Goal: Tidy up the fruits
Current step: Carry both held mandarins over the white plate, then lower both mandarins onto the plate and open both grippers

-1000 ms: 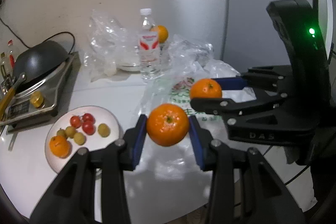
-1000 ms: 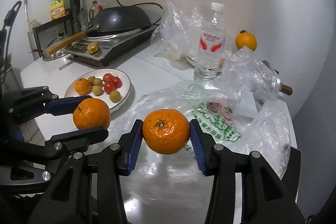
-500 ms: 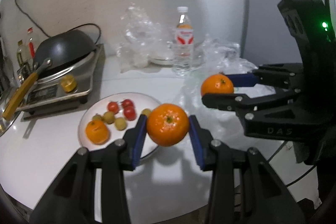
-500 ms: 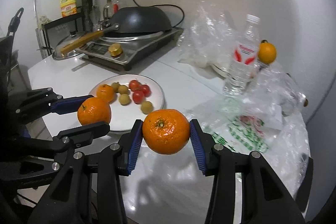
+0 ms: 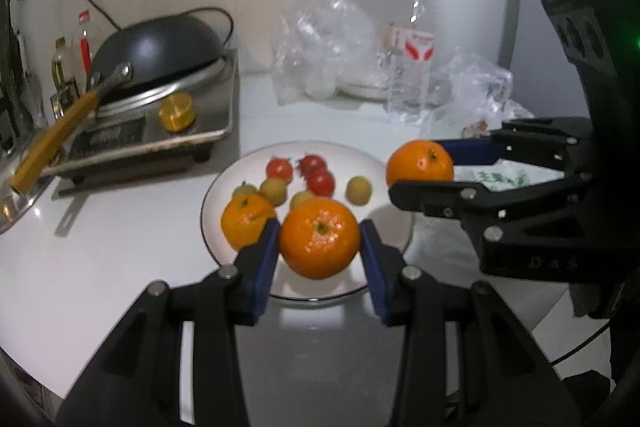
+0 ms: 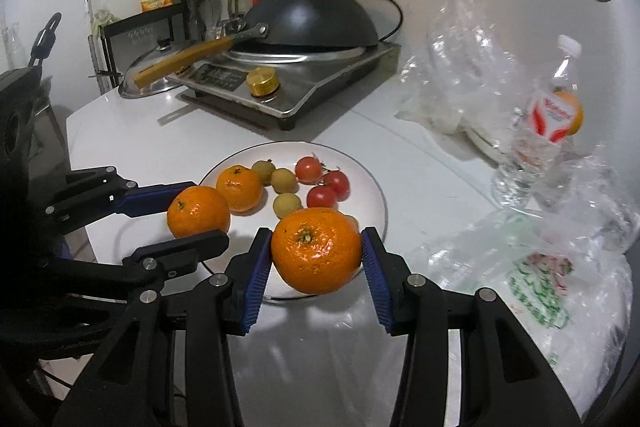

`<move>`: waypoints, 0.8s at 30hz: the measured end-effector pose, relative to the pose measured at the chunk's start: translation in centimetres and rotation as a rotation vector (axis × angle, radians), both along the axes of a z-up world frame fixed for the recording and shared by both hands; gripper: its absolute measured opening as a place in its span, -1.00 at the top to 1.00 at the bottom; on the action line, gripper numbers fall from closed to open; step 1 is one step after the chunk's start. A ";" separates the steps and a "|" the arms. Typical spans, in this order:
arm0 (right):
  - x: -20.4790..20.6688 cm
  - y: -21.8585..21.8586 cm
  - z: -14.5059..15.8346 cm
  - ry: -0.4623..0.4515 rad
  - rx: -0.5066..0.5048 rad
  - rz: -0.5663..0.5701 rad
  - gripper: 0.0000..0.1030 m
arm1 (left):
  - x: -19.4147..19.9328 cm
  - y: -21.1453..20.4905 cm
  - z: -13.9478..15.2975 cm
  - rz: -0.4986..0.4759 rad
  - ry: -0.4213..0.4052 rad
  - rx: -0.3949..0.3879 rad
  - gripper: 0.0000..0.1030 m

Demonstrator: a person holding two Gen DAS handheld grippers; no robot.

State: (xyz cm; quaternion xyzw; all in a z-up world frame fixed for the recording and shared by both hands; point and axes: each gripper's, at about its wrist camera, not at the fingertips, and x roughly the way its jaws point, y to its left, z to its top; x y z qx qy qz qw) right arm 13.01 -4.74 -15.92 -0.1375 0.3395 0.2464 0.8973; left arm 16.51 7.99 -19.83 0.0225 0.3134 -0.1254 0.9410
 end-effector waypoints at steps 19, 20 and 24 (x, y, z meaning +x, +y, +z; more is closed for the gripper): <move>4.1 1.5 -4.0 0.117 0.019 0.028 0.08 | 3.0 0.8 -2.9 -0.008 0.117 0.013 0.21; 4.2 1.5 -4.1 0.120 0.019 0.027 0.08 | 2.9 0.8 -3.0 -0.009 0.116 0.014 0.21; 4.3 1.6 -4.5 0.133 0.014 0.025 0.08 | 3.0 0.9 -2.9 -0.004 0.119 0.003 0.19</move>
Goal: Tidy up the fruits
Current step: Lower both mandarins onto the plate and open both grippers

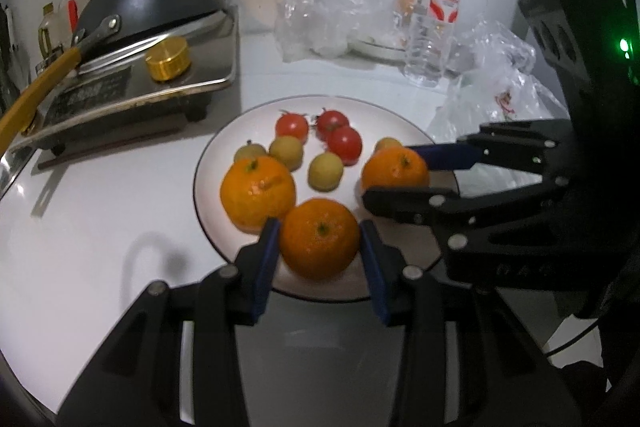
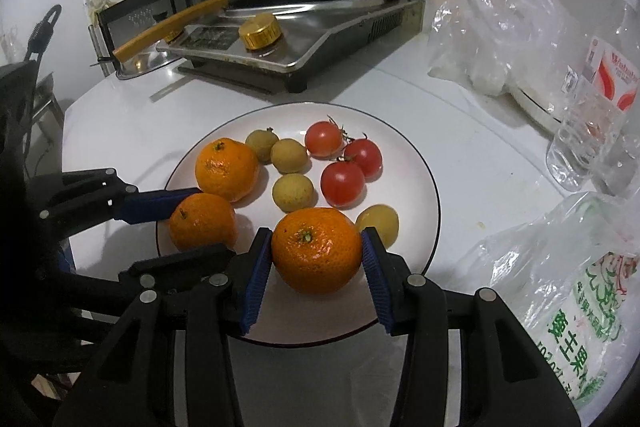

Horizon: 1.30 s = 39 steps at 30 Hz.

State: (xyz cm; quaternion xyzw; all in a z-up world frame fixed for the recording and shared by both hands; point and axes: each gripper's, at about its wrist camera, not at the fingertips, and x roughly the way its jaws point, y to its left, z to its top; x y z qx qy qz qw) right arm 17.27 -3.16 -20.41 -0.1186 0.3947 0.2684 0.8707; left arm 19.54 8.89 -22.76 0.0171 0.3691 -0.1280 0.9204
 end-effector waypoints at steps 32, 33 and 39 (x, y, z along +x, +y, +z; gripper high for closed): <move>-2.7 -1.4 2.1 -0.040 0.014 -0.040 -0.18 | -2.8 0.2 2.1 0.097 -0.045 -0.009 0.10; -2.8 -1.4 2.2 -0.044 0.013 -0.041 -0.18 | -3.0 0.1 2.2 0.097 -0.047 -0.012 0.09; -4.4 -2.5 3.6 -0.081 0.018 -0.064 -0.19 | -4.5 0.1 3.5 0.140 -0.083 -0.027 -0.72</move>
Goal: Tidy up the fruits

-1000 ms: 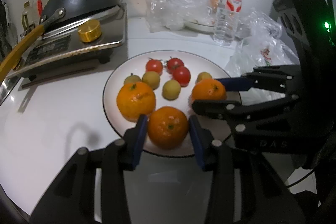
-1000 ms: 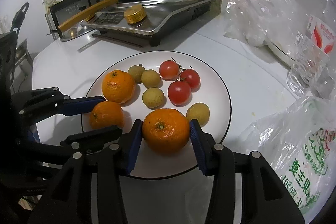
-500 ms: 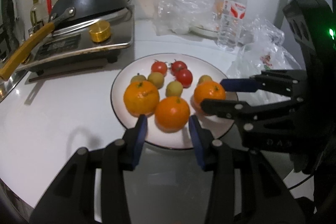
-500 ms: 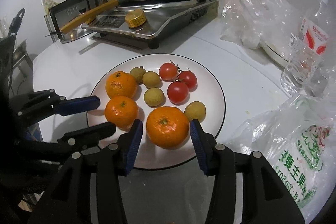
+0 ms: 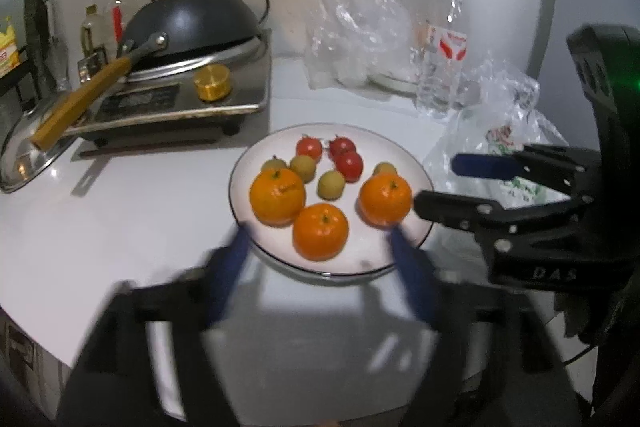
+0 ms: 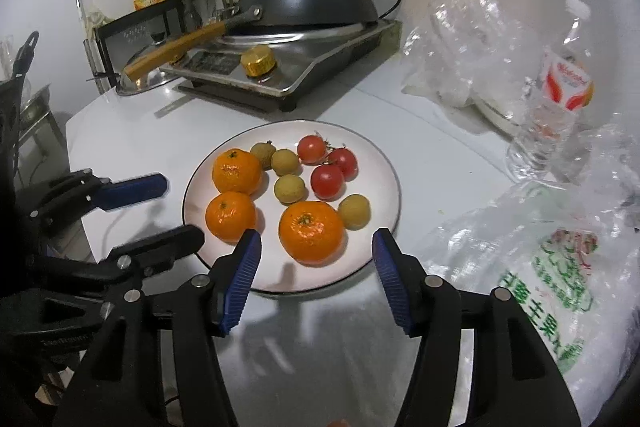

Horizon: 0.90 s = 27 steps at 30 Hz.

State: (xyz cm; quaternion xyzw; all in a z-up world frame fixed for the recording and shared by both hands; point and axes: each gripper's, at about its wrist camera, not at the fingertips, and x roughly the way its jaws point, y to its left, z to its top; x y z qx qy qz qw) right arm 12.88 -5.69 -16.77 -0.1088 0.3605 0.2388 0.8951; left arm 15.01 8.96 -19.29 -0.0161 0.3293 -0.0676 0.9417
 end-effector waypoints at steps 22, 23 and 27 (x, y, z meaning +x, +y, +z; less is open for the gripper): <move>-9.8 -6.6 7.3 -0.192 0.058 -0.094 -0.47 | -8.4 -4.8 7.8 -0.022 -0.160 -0.028 -0.78; -10.3 -7.0 7.9 -0.206 0.062 -0.099 -0.47 | -8.8 -5.1 8.3 -0.019 -0.172 -0.025 -0.78; -12.3 -8.2 10.0 -0.263 0.073 -0.117 -0.47 | -10.7 -6.1 10.5 -0.011 -0.228 -0.001 -0.78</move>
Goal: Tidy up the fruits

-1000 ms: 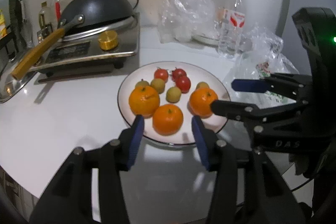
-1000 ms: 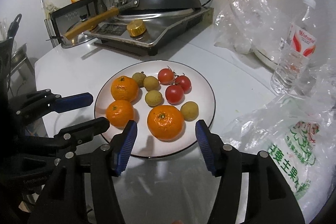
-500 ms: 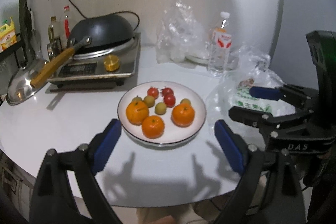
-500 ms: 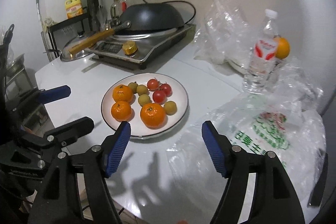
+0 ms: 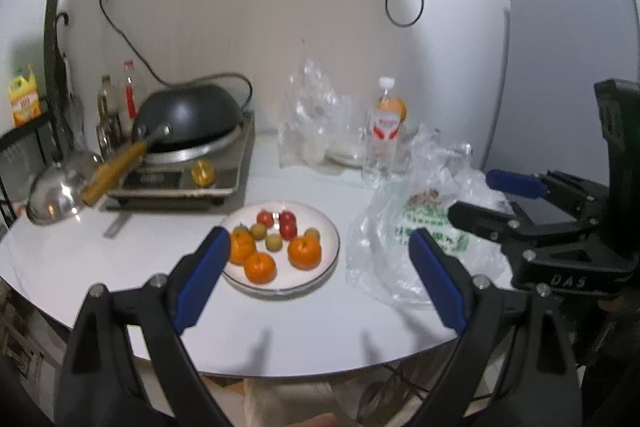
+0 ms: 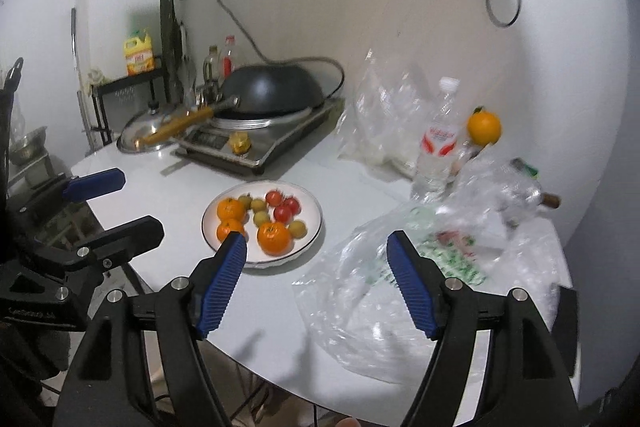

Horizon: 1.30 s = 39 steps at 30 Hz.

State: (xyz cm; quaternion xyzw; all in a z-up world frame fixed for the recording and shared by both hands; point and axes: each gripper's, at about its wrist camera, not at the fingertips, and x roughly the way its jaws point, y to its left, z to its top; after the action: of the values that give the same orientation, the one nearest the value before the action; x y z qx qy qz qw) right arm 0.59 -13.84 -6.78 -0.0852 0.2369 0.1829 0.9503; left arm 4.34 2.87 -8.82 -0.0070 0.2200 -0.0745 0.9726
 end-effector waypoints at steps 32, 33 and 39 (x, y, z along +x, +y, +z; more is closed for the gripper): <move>-11.7 -6.0 12.5 -0.358 0.053 -0.112 -0.50 | -9.8 -4.6 13.5 0.007 -0.344 0.028 -0.82; -11.9 -6.2 12.6 -0.363 0.054 -0.115 -0.50 | -10.0 -4.8 13.7 0.004 -0.350 0.030 -0.82; -13.4 -7.1 14.1 -0.406 0.066 -0.131 -0.51 | -11.0 -5.8 15.3 -0.011 -0.391 0.037 -0.82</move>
State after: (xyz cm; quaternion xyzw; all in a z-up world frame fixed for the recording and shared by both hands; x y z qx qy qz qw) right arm -12.81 -20.95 7.35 -0.0737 0.0395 0.1076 0.9907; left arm -6.70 -2.88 6.49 0.0268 0.0283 -0.0755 0.9964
